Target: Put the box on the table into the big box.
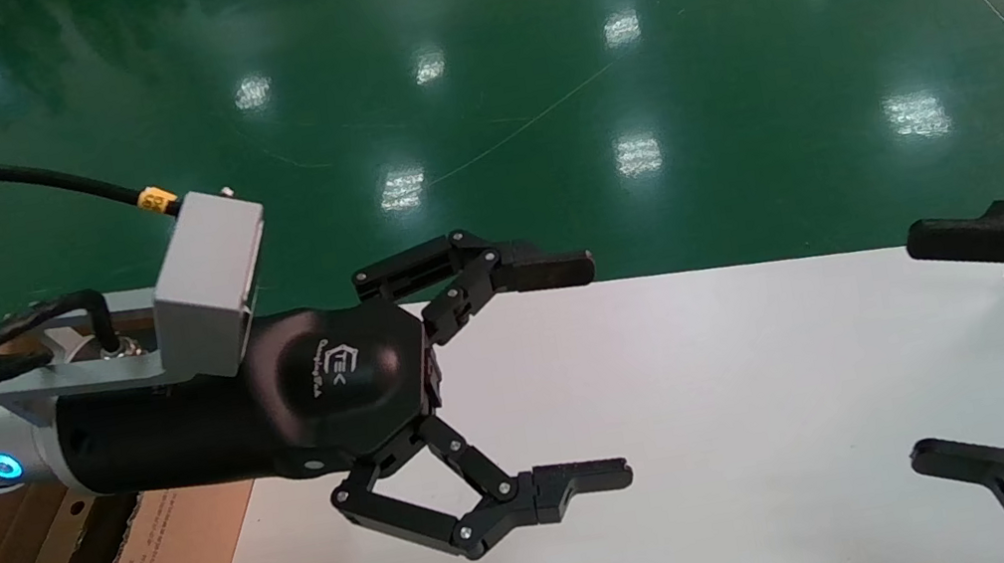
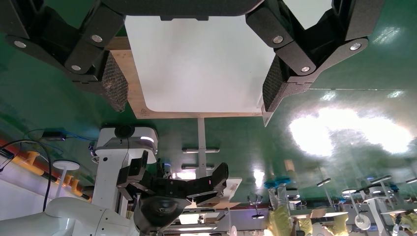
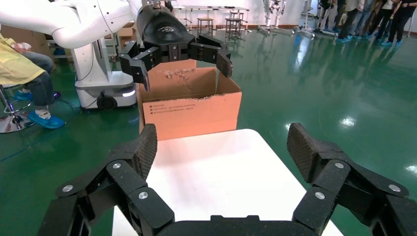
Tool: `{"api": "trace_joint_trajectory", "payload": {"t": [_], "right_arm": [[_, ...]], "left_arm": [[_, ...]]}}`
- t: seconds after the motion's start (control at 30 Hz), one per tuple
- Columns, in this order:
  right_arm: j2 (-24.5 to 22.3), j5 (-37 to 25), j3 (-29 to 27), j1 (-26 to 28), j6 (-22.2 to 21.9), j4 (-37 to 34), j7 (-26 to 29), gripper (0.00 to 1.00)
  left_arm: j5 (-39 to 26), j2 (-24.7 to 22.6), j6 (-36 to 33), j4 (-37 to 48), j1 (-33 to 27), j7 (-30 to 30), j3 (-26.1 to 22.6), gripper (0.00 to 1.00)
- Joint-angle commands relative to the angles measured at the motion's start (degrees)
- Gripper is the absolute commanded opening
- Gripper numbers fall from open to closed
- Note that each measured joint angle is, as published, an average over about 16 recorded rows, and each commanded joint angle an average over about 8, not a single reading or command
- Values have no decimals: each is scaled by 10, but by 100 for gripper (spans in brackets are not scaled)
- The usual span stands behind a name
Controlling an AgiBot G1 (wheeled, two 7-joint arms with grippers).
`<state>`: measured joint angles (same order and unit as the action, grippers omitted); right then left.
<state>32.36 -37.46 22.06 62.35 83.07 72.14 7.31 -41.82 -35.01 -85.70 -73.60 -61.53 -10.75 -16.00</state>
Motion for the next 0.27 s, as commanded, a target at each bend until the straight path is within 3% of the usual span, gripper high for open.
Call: {"api": "trace_joint_trajectory", "payload": {"t": [0.03,0.27], "right_arm": [[0,0,0,0,0,0,0,100],[0,0,0,0,0,0,0,100]], "left_arm": [[0,0,0,0,0,0,0,100],[0,0,0,1,0,0,0,100]]}}
